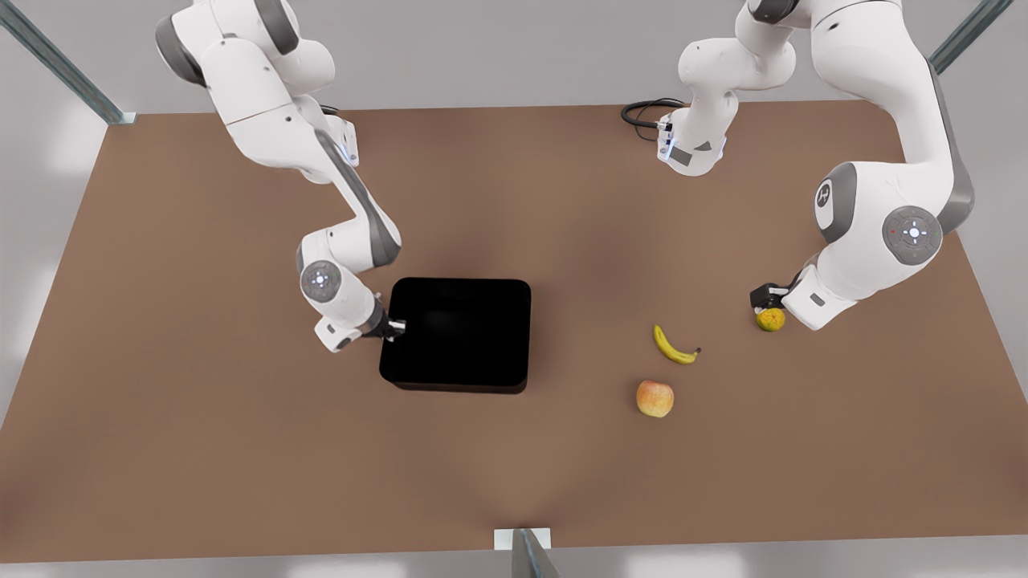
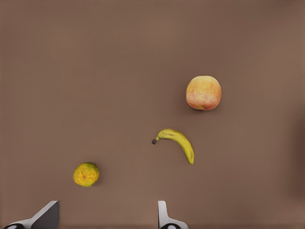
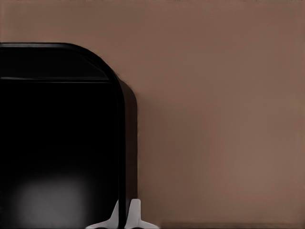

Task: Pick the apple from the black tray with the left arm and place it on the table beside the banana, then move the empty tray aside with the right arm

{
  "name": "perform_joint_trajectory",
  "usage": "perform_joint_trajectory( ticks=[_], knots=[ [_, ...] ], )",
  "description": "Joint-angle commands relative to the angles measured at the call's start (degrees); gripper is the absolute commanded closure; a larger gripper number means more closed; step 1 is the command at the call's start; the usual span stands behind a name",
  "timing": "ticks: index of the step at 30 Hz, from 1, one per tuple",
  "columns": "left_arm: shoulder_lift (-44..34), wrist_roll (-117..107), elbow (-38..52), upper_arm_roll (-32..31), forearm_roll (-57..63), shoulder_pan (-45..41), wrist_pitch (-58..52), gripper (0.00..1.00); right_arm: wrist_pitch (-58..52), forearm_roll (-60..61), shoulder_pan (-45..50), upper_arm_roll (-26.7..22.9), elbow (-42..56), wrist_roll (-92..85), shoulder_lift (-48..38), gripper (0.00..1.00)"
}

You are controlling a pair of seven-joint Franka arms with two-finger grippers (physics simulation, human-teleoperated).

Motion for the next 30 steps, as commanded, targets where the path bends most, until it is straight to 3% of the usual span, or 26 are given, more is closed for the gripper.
perform_joint_trajectory(
  ticks=[1,7,12,17,23,26,27,28,29,30],
  knots=[
    [0.0,0.8,0.03,-0.01,0.04,0.0,-0.15,0.0,-5.44,-0.83,-0.6,-0.06,0.05,-2.09,-1.9,0.89],
    [0.0,0.8,0.12,-0.01,0.13,0.0,0.29,0.0,-24.69,-0.65,-14.57,-0.14,0.05,-23.71,-13.77,0.89],
    [-0.61,0.8,0.2,0.96,0.22,0.09,-0.5,0.0,-28.47,-0.83,-28.46,-0.32,0.76,-45.5,-15.35,0.89],
    [-0.61,-0.25,0.2,1.13,0.22,0.09,-0.5,0.0,-27.51,-0.83,-37.6,-0.32,6.2,-60.19,-8.41,0.89],
    [-0.35,-0.61,0.12,1.13,0.13,0.0,-0.5,0.0,-16.52,-1.79,-38.04,-0.23,10.33,-63.53,3.36,0.89],
    [-0.35,-0.61,0.12,1.13,0.04,0.0,-0.41,0.0,-16.17,-1.71,-37.95,-0.23,11.04,-63.44,5.04,0.89],
    [-0.35,-0.61,0.12,1.13,0.04,0.0,-0.5,0.0,-16.17,-1.71,-37.95,-0.23,11.13,-63.35,5.04,0.81],
    [-0.35,-0.61,0.12,1.13,0.04,0.0,-0.5,0.0,-16.17,-1.53,-37.95,-0.23,11.48,-63.0,5.04,0.57],
    [-0.44,-0.61,0.12,1.13,0.04,0.0,-0.5,0.0,-16.17,-1.44,-37.87,-0.23,11.48,-62.65,5.04,0.25],
    [-0.44,-0.61,0.12,1.13,0.13,0.0,-0.5,0.0,-16.26,-1.27,-37.78,-0.23,11.48,-62.47,5.04,0.09]
  ],
)
